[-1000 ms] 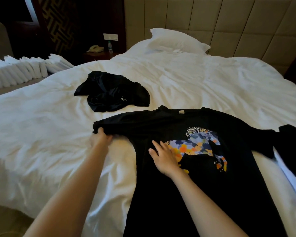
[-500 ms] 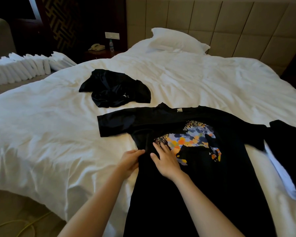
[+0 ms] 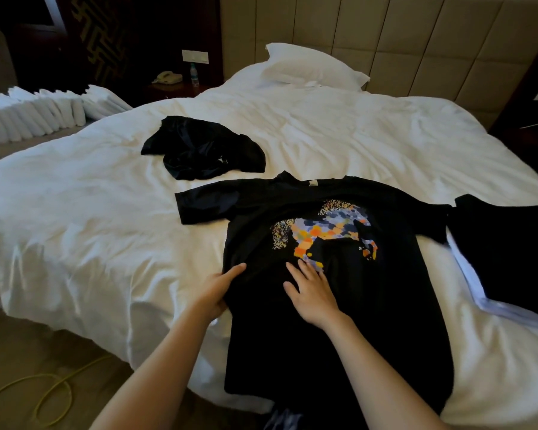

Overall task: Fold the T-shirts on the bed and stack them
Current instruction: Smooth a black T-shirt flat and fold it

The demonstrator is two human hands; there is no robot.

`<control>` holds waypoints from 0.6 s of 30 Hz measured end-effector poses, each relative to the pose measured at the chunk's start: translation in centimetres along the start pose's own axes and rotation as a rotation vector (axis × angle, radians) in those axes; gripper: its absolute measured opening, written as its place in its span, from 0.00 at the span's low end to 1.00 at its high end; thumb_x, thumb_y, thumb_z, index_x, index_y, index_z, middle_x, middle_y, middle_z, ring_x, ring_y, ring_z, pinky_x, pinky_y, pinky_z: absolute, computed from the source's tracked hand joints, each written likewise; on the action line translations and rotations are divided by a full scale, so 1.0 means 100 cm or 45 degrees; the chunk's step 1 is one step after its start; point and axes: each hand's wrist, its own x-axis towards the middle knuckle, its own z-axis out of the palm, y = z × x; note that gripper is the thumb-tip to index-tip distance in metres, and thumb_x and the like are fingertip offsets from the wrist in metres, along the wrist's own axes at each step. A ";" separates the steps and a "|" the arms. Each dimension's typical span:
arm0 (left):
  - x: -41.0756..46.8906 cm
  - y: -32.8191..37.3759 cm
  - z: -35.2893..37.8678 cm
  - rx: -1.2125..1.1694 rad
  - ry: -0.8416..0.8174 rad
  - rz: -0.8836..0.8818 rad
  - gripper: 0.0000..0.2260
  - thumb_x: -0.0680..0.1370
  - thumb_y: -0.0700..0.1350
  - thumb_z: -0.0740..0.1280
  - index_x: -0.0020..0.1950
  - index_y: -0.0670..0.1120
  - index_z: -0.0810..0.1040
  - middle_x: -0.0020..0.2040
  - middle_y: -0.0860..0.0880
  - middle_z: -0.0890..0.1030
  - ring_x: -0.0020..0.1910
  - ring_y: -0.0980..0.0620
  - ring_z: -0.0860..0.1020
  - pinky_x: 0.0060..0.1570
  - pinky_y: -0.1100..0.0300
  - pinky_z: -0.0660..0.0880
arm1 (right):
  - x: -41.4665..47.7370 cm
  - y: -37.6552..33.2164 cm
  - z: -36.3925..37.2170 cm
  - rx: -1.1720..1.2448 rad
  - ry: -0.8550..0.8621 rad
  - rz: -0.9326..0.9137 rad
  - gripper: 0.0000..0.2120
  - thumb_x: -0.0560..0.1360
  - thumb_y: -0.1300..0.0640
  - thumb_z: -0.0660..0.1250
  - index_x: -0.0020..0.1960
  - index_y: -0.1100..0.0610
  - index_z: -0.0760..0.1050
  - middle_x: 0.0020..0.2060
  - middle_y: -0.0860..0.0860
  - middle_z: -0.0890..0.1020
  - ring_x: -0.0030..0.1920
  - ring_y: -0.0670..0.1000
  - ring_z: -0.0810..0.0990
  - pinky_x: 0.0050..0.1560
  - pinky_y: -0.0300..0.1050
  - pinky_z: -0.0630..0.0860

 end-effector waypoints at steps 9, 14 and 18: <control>-0.041 -0.043 -0.023 -0.065 -0.152 0.132 0.11 0.77 0.43 0.66 0.57 0.40 0.77 0.45 0.45 0.84 0.43 0.48 0.83 0.39 0.59 0.79 | -0.032 -0.003 0.018 0.044 0.030 0.039 0.24 0.83 0.47 0.46 0.78 0.49 0.48 0.77 0.49 0.47 0.77 0.49 0.41 0.74 0.49 0.39; -0.054 -0.061 -0.036 0.124 -0.120 0.165 0.18 0.70 0.47 0.72 0.55 0.37 0.77 0.46 0.41 0.84 0.47 0.44 0.82 0.46 0.55 0.80 | -0.046 -0.005 0.029 0.022 0.103 0.059 0.24 0.83 0.48 0.47 0.78 0.49 0.49 0.77 0.48 0.48 0.77 0.49 0.42 0.74 0.48 0.39; -0.062 -0.072 -0.040 0.111 -0.193 0.138 0.23 0.69 0.47 0.74 0.59 0.37 0.75 0.54 0.39 0.81 0.55 0.42 0.79 0.55 0.53 0.77 | -0.056 -0.003 0.036 0.079 0.168 0.049 0.23 0.83 0.50 0.50 0.77 0.50 0.52 0.77 0.49 0.50 0.77 0.49 0.45 0.74 0.47 0.41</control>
